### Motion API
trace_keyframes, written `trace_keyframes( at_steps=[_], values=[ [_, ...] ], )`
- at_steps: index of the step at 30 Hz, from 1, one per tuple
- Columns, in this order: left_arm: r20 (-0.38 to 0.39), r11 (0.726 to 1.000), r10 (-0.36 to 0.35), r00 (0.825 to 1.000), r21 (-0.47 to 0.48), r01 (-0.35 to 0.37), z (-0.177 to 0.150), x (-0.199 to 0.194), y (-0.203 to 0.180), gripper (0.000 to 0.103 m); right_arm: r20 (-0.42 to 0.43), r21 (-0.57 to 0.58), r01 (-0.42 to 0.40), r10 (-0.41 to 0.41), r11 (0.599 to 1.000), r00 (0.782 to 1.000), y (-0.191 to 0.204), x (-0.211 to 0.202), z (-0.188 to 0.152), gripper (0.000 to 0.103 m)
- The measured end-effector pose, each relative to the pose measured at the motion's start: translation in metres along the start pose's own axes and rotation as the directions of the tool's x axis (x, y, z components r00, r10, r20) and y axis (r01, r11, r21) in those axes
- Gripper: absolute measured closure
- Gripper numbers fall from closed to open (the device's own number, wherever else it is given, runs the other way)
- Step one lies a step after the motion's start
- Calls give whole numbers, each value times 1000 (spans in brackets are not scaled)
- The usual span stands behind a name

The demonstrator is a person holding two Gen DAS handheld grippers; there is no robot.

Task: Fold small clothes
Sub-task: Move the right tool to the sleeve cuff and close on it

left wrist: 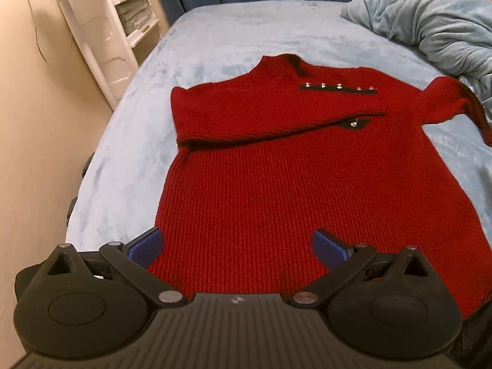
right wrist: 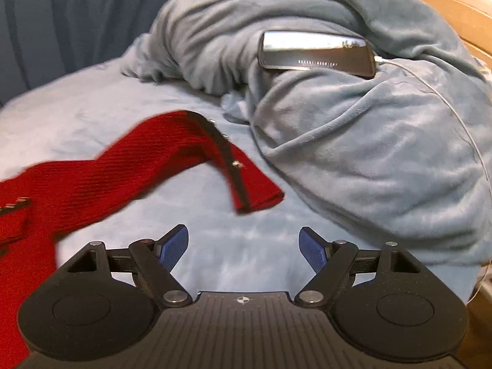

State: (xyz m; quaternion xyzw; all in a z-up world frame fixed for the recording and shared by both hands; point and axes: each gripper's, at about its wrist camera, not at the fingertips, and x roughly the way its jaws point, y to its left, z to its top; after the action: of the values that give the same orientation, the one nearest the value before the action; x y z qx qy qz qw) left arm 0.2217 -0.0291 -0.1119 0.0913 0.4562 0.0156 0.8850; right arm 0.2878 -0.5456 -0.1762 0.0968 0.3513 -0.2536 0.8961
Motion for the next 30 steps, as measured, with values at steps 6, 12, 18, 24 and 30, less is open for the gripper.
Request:
trace_keyframes(
  at_steps=[6,12,18,24,30],
  values=[
    [-38,1000,14,999,-2,-14,4,13,-2,0,-52,-66,60,-64,996,997,14,50,5,23],
    [-66,999,37,997,6,-36,7,21,-5,0,-62,-142,80,-89,987,994,31,75,12,23],
    [-97,1000,26,995,-14,-27,6,24,-6,0,-72,-163,84,-97,983,993,25,89,20,50],
    [-85,1000,22,996,-11,-23,9,20,-9,0,79,-104,14,-6,994,997,5,42,31,98],
    [-64,1000,12,998,-25,-14,12,11,-9,0,252,114,-103,71,988,965,-41,-30,60,99]
  ],
)
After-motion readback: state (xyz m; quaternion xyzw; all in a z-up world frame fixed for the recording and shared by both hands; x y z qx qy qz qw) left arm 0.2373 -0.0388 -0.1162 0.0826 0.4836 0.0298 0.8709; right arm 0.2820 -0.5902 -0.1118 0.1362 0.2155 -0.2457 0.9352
